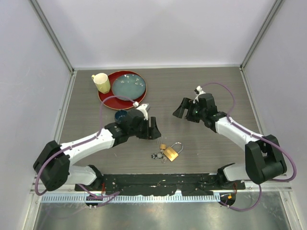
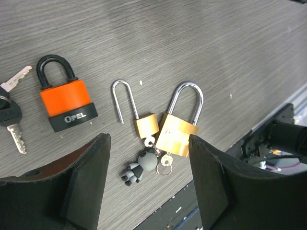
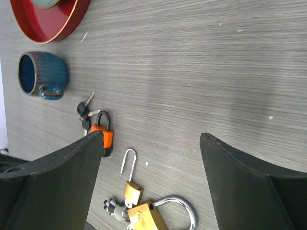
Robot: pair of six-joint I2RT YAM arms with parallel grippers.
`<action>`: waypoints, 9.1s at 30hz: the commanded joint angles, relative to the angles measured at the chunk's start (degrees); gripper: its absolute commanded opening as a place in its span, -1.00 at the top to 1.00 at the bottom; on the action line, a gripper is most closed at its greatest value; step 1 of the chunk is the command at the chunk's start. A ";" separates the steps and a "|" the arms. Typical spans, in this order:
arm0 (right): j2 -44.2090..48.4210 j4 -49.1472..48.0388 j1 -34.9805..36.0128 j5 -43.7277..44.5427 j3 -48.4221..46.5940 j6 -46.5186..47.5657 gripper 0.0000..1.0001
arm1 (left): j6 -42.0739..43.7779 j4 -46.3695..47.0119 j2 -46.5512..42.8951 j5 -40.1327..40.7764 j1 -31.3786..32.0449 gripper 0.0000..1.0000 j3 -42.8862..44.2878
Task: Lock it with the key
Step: Pick up the lock from the center of the board, then lock the lock.
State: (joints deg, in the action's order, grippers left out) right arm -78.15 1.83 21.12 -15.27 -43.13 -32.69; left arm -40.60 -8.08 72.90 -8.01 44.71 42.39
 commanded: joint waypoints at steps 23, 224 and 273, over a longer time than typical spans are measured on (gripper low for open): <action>9.51 5.12 -3.19 -0.11 3.06 3.24 -0.76 | -4.93 -18.03 28.78 29.02 19.98 -0.13 23.44; 27.17 -31.53 13.33 -21.47 1.03 -13.10 0.98 | 12.65 40.33 -16.13 -37.60 -10.61 0.55 1.47; 18.65 -19.76 6.47 -37.55 -1.78 0.96 -0.04 | 7.03 12.03 -14.02 -53.07 -21.42 1.00 7.00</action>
State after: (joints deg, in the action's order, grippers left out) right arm -58.96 -13.78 26.94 -46.59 -43.51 -31.38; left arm -31.53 2.13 59.40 -57.58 23.57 46.83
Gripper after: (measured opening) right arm 0.540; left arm 0.102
